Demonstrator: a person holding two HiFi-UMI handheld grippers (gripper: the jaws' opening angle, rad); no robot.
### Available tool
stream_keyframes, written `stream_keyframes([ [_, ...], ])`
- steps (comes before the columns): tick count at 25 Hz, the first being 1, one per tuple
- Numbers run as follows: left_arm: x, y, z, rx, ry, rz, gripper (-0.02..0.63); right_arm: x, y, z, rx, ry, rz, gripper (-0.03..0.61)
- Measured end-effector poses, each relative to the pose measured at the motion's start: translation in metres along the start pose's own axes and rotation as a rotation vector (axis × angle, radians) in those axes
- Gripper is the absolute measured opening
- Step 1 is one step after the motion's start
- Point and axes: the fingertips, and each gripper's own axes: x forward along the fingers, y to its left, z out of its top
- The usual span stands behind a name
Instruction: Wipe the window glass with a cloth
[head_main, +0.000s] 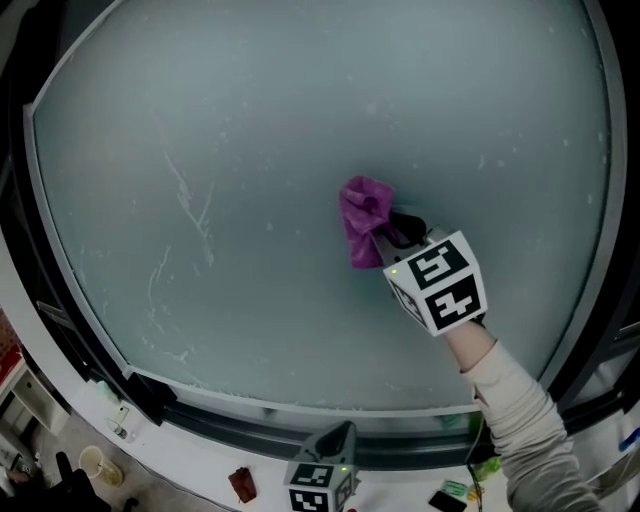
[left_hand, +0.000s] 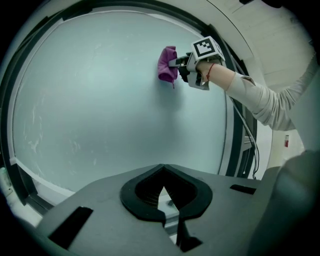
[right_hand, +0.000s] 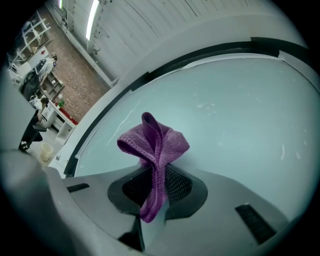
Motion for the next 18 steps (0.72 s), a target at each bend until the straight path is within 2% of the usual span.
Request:
stream_keyframes([
  [9,0.015,-0.017,-0.012,0.028,0.005,-0.053,0.005,-0.04,-0.043,-0.025,0.009,0.034,-0.084,0.054],
  [13,0.016,-0.024,-0.011,0.03,0.03,-0.064,0.005,-0.067,-0.072,-0.039,0.005,0.068,-0.146,0.054],
  [18,0.022,-0.034,-0.01,0.041,0.021,-0.091,0.005,-0.103,-0.114,-0.056,0.006,0.113,-0.241,0.054],
])
